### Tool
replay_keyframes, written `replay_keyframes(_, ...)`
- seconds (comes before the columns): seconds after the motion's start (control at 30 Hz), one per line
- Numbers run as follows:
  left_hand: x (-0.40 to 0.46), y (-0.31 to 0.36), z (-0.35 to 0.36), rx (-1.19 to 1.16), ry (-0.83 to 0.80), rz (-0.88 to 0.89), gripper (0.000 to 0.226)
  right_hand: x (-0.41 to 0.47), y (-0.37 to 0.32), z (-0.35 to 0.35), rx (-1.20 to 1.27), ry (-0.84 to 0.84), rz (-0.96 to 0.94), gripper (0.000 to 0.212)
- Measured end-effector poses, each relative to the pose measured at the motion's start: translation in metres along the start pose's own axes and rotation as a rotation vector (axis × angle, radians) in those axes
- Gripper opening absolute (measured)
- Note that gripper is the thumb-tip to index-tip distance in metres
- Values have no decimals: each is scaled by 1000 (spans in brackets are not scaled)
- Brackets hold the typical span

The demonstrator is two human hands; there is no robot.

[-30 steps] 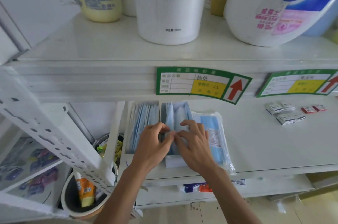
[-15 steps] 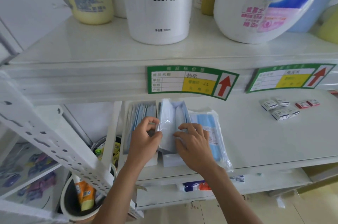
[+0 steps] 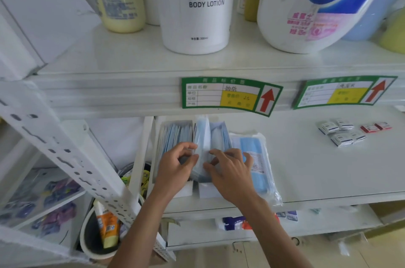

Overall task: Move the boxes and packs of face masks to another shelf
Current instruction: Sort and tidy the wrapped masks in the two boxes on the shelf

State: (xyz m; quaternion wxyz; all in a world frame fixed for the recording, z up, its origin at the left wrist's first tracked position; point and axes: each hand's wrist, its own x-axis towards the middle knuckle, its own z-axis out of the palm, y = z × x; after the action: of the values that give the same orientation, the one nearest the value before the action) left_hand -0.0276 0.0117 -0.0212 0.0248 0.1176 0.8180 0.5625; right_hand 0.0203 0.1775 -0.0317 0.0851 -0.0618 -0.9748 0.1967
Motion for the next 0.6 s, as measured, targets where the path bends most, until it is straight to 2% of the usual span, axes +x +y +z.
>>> replay_keyframes(0.17, -2, 12, 16, 195, -4, 88, 29, -11, -9, -1, -104, 84, -57, 30)
replay_keyframes(0.27, -5, 19, 16, 229, 24, 114, 25, -13, -5, -2, -15, 108, -56, 41)
replay_keyframes(0.37, -13, 26, 13, 32, 92, 103, 32, -11, -5, -3, 109, 219, -110, 38)
replay_keyframes(0.43, -20, 32, 10, -116, 179, 58, 37, -9, -13, -4, 316, 267, -149, 36)
replay_keyframes(0.5, -25, 36, 5, -283, 297, -10, 39, -8, -26, -7, 537, 263, -155, 38)
replay_keyframes(0.6, -33, 39, -7, -578, 445, -148, 37, -8, -43, -9, 757, 147, -24, 55)
